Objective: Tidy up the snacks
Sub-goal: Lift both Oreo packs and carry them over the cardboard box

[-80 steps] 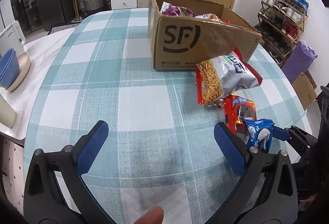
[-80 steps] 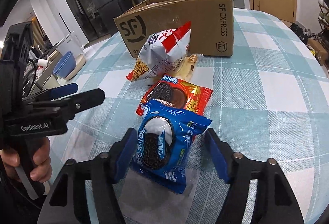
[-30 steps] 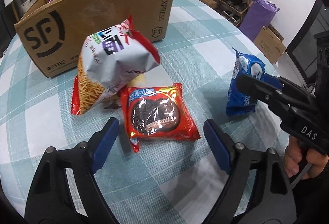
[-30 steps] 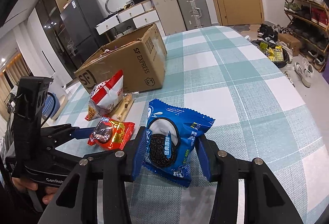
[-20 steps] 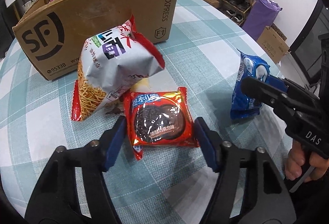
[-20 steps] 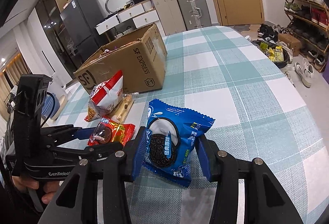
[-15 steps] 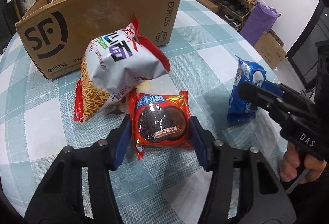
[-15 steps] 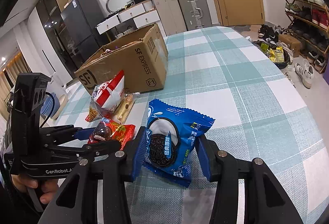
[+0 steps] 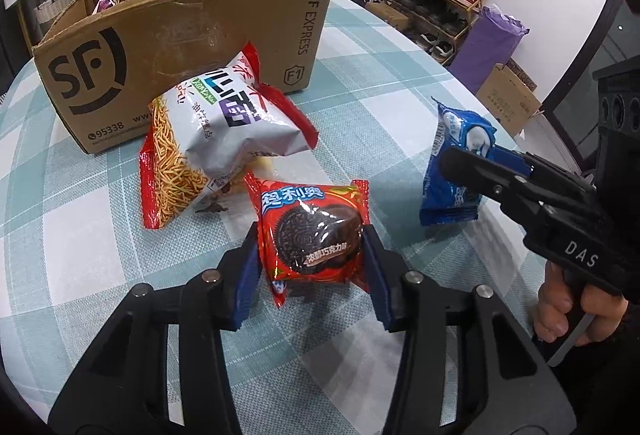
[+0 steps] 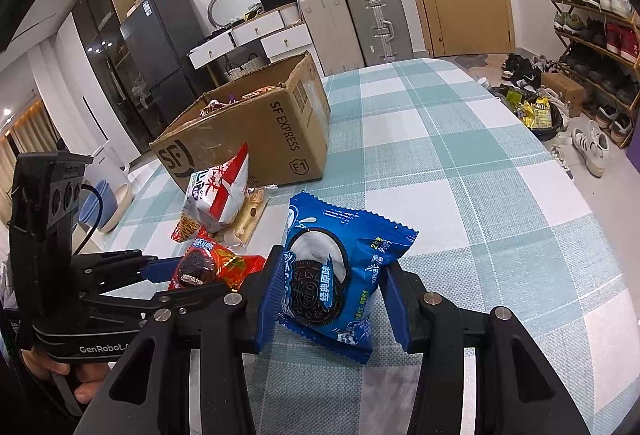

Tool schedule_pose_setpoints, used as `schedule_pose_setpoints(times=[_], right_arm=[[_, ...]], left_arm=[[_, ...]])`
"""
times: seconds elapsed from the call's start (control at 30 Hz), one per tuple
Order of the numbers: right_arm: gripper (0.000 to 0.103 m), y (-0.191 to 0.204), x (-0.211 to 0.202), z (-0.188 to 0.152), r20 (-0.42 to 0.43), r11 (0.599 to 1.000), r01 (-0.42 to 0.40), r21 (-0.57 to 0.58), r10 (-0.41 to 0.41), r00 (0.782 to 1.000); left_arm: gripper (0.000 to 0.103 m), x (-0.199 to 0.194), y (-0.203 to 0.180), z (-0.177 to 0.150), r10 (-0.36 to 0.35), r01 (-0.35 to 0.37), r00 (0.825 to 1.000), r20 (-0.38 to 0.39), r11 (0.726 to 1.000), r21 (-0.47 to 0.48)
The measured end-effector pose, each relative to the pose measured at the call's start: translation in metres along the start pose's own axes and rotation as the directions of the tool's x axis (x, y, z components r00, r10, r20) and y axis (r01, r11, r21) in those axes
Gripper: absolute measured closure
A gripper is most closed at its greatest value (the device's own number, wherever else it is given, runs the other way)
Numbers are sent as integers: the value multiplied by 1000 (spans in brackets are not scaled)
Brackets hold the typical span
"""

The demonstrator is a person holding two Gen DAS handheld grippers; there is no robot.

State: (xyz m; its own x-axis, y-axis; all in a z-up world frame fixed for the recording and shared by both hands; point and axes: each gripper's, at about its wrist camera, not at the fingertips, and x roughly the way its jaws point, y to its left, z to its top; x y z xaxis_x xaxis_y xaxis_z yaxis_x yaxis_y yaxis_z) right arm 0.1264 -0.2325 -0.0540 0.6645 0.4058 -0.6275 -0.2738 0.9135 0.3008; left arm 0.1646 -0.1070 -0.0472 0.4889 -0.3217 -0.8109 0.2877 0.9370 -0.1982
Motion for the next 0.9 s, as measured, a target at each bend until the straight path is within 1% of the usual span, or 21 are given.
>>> schedule_pose_setpoints(times=[0.1,0.43,0.77,0.9], right_arm=[[57,3,-2,1,3,1000,-3,-6,3,1000],[57,17,-8,6,23,999,-22,-30,22,999],[57,34,-11,21,49,995,-58,-84,62,997],[57,41,-8,29,58,991,-74,-110,81,995]], left_arm=[[59,-5,-1,-2,-2,2,1000,11,1000,3],[59,-39,3,-4,2,-1,997,71,1000,-5],[59,-74,20,-3,19,-11,989,145,998,-57],[59,-89,30,-1,41,-28,983,177,997,-75]])
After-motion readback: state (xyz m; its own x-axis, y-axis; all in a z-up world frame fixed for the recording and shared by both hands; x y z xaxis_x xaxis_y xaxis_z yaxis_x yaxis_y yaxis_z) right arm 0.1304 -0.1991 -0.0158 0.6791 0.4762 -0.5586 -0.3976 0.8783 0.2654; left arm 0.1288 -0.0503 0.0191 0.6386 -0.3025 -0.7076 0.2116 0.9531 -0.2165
